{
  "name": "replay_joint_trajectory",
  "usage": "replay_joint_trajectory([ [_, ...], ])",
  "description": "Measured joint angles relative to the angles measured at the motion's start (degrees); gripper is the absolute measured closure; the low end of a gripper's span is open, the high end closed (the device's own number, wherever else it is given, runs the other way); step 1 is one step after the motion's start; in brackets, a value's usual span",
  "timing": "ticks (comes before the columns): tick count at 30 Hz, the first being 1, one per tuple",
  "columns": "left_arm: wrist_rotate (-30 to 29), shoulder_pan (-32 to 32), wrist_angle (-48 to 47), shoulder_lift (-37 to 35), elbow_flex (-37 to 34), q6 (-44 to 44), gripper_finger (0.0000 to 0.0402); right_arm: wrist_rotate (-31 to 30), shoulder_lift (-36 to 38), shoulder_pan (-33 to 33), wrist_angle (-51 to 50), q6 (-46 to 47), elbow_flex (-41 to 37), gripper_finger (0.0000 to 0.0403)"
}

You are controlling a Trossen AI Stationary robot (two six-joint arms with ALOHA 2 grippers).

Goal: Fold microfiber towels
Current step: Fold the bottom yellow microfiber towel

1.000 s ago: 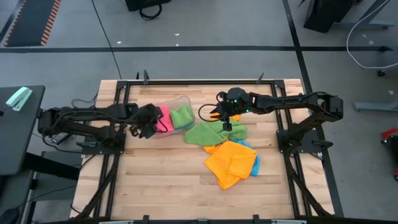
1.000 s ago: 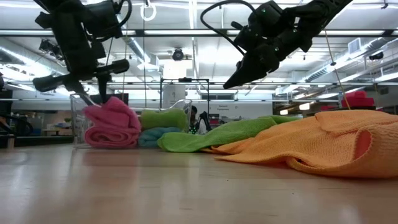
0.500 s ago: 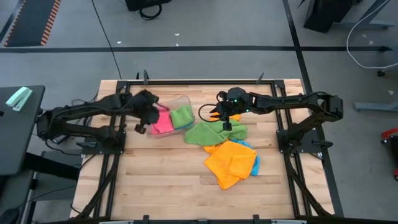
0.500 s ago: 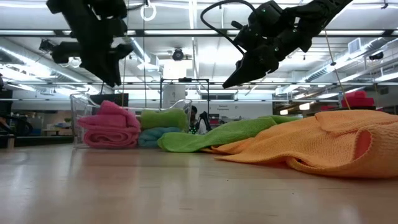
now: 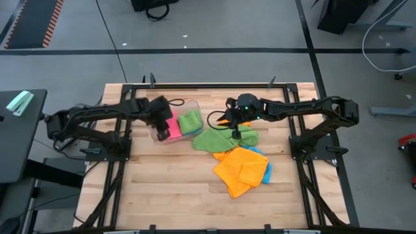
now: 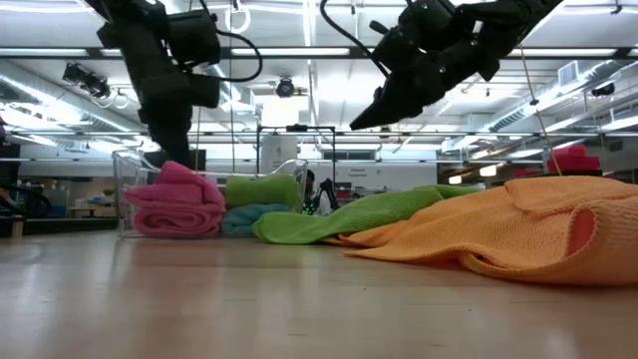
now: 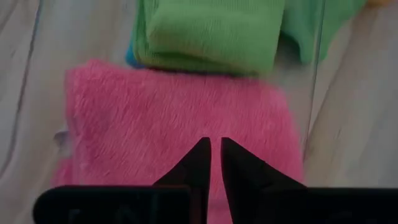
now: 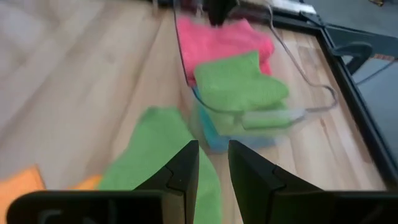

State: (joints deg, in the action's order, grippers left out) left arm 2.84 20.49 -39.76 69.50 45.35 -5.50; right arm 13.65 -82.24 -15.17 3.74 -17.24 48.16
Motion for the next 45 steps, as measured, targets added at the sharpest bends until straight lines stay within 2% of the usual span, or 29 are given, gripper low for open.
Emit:
replay_joint_trajectory([
  [3,-1.1,-2.9,7.7,0.0,-0.1,0.1,0.0355,1.1,0.0,0.5,2.2,3.7,0.0,0.0307],
  [8,-3.1,-7.1,33.2,-0.7,0.0,7.2,0.0366,1.0,0.0,2.0,5.3,6.3,0.0,0.0307],
  [12,-3.2,-8.3,44.5,-0.6,0.1,9.2,0.0377,-1.4,0.9,2.6,1.6,9.5,2.2,0.0307],
  [15,-3.3,-9.4,44.2,-0.5,0.1,9.0,0.0384,-1.9,2.8,2.6,-2.0,12.9,5.7,0.0307],
  [19,-3.2,-11.4,43.9,-0.9,0.0,9.3,0.0393,-1.8,3.2,3.4,-2.0,12.4,8.4,0.0307],
  [23,-4.8,-13.4,42.7,-0.9,0.0,10.9,0.0393,-1.6,2.5,3.4,0.3,11.2,8.5,0.0307],
  [29,-7.5,-14.0,42.2,-1.0,-1.7,11.7,0.0385,-1.8,3.0,3.8,-2.2,11.9,6.3,0.0307],
  [33,-7.5,-13.1,44.9,-3.2,-4.9,12.7,0.0395,-2.5,5.4,3.6,-4.0,11.0,6.4,0.0307],
  [37,-7.2,-12.0,45.0,-6.1,-6.6,13.3,0.0386,-2.5,5.7,3.0,-4.2,9.1,4.9,0.0307],
  [45,-7.1,-11.7,44.2,-14.9,-10.2,13.7,0.0395,-2.5,5.6,-0.5,5.1,7.6,-1.1,0.0307],
])
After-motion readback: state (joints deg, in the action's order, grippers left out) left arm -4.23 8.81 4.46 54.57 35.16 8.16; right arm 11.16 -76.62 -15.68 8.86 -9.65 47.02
